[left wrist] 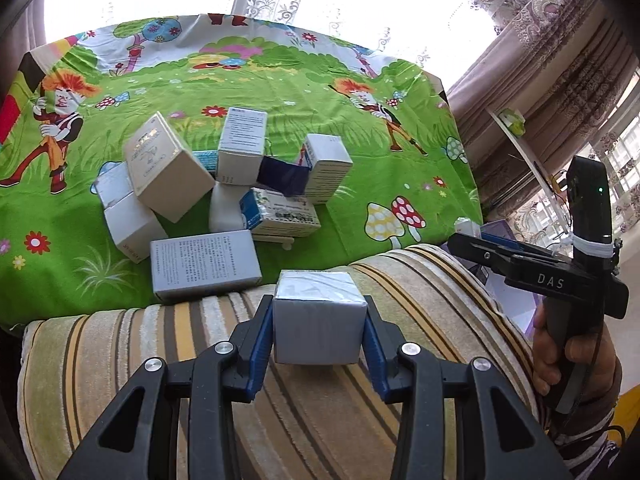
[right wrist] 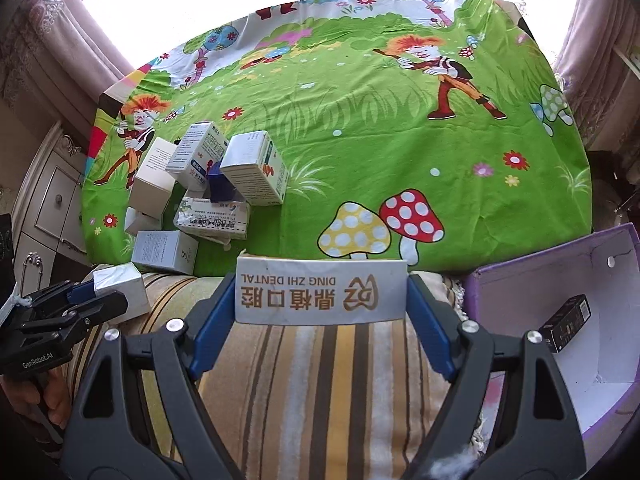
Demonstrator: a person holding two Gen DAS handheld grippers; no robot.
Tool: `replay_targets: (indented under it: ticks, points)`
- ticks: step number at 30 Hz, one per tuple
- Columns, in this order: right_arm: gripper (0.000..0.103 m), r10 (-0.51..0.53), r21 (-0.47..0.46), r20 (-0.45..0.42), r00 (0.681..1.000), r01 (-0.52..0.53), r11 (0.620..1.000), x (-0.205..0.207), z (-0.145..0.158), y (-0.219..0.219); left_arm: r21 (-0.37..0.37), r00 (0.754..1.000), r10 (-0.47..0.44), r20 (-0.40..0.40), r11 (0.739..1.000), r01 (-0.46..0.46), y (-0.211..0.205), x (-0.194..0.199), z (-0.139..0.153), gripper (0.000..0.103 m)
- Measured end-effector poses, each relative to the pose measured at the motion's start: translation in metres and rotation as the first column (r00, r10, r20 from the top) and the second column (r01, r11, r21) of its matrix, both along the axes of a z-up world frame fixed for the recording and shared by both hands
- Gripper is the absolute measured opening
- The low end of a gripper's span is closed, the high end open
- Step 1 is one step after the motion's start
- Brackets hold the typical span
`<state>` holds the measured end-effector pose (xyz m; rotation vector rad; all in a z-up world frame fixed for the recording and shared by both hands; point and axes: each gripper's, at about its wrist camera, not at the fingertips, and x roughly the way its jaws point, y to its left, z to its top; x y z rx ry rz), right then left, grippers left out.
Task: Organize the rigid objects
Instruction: 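Carry both boxes into the storage box and open both grippers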
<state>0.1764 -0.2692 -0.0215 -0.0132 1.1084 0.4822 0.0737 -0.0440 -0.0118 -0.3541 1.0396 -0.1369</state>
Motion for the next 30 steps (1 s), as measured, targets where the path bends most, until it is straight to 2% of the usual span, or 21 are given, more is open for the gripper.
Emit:
replay_targets:
  ticks: [6,12,17,20,23,24,26,30]
  points:
    - [0.084,-0.117,0.001,0.014,0.993,0.117,0.993,-0.018,0.005,-0.059,-0.027,0.994,-0.104,0.030,0.994,0.105,-0.050,0.004,0.008,0.042]
    - [0.084,-0.255,-0.010,0.034,0.966,0.256,0.967,-0.032,0.010,-0.117,-0.060,0.979,-0.198,0.051,0.978,0.201,-0.095,0.008,0.014,0.042]
    - [0.084,-0.350,-0.087,0.084,0.933,0.357,0.930,-0.040,0.011,-0.152,-0.116,0.955,-0.284,0.083,0.949,0.292,-0.135,0.008,0.016,0.042]
    - [0.084,-0.399,-0.104,0.071,0.914,0.404,0.909,-0.039,0.008,-0.168,-0.153,0.935,-0.338,0.108,0.924,0.351,-0.156,0.010,0.018,0.043]
    - [0.084,-0.425,-0.106,0.073,0.902,0.431,0.896,-0.041,0.007,-0.180,-0.171,0.913,-0.399,0.082,0.897,0.407,-0.177,0.015,0.012,0.047]
    - [0.084,-0.436,-0.123,0.081,0.896,0.443,0.888,-0.041,0.008,-0.182,-0.170,0.906,-0.416,0.075,0.890,0.423,-0.182,0.016,0.011,0.054]
    - [0.086,-0.453,-0.138,0.081,0.888,0.460,0.877,-0.041,0.007,-0.187,-0.145,0.904,-0.422,0.065,0.893,0.427,-0.187,0.015,0.010,0.066]
    - [0.088,-0.470,-0.134,0.072,0.880,0.476,0.869,-0.041,0.007,-0.193,-0.137,0.902,-0.424,0.084,0.892,0.432,-0.185,0.013,0.012,0.068]
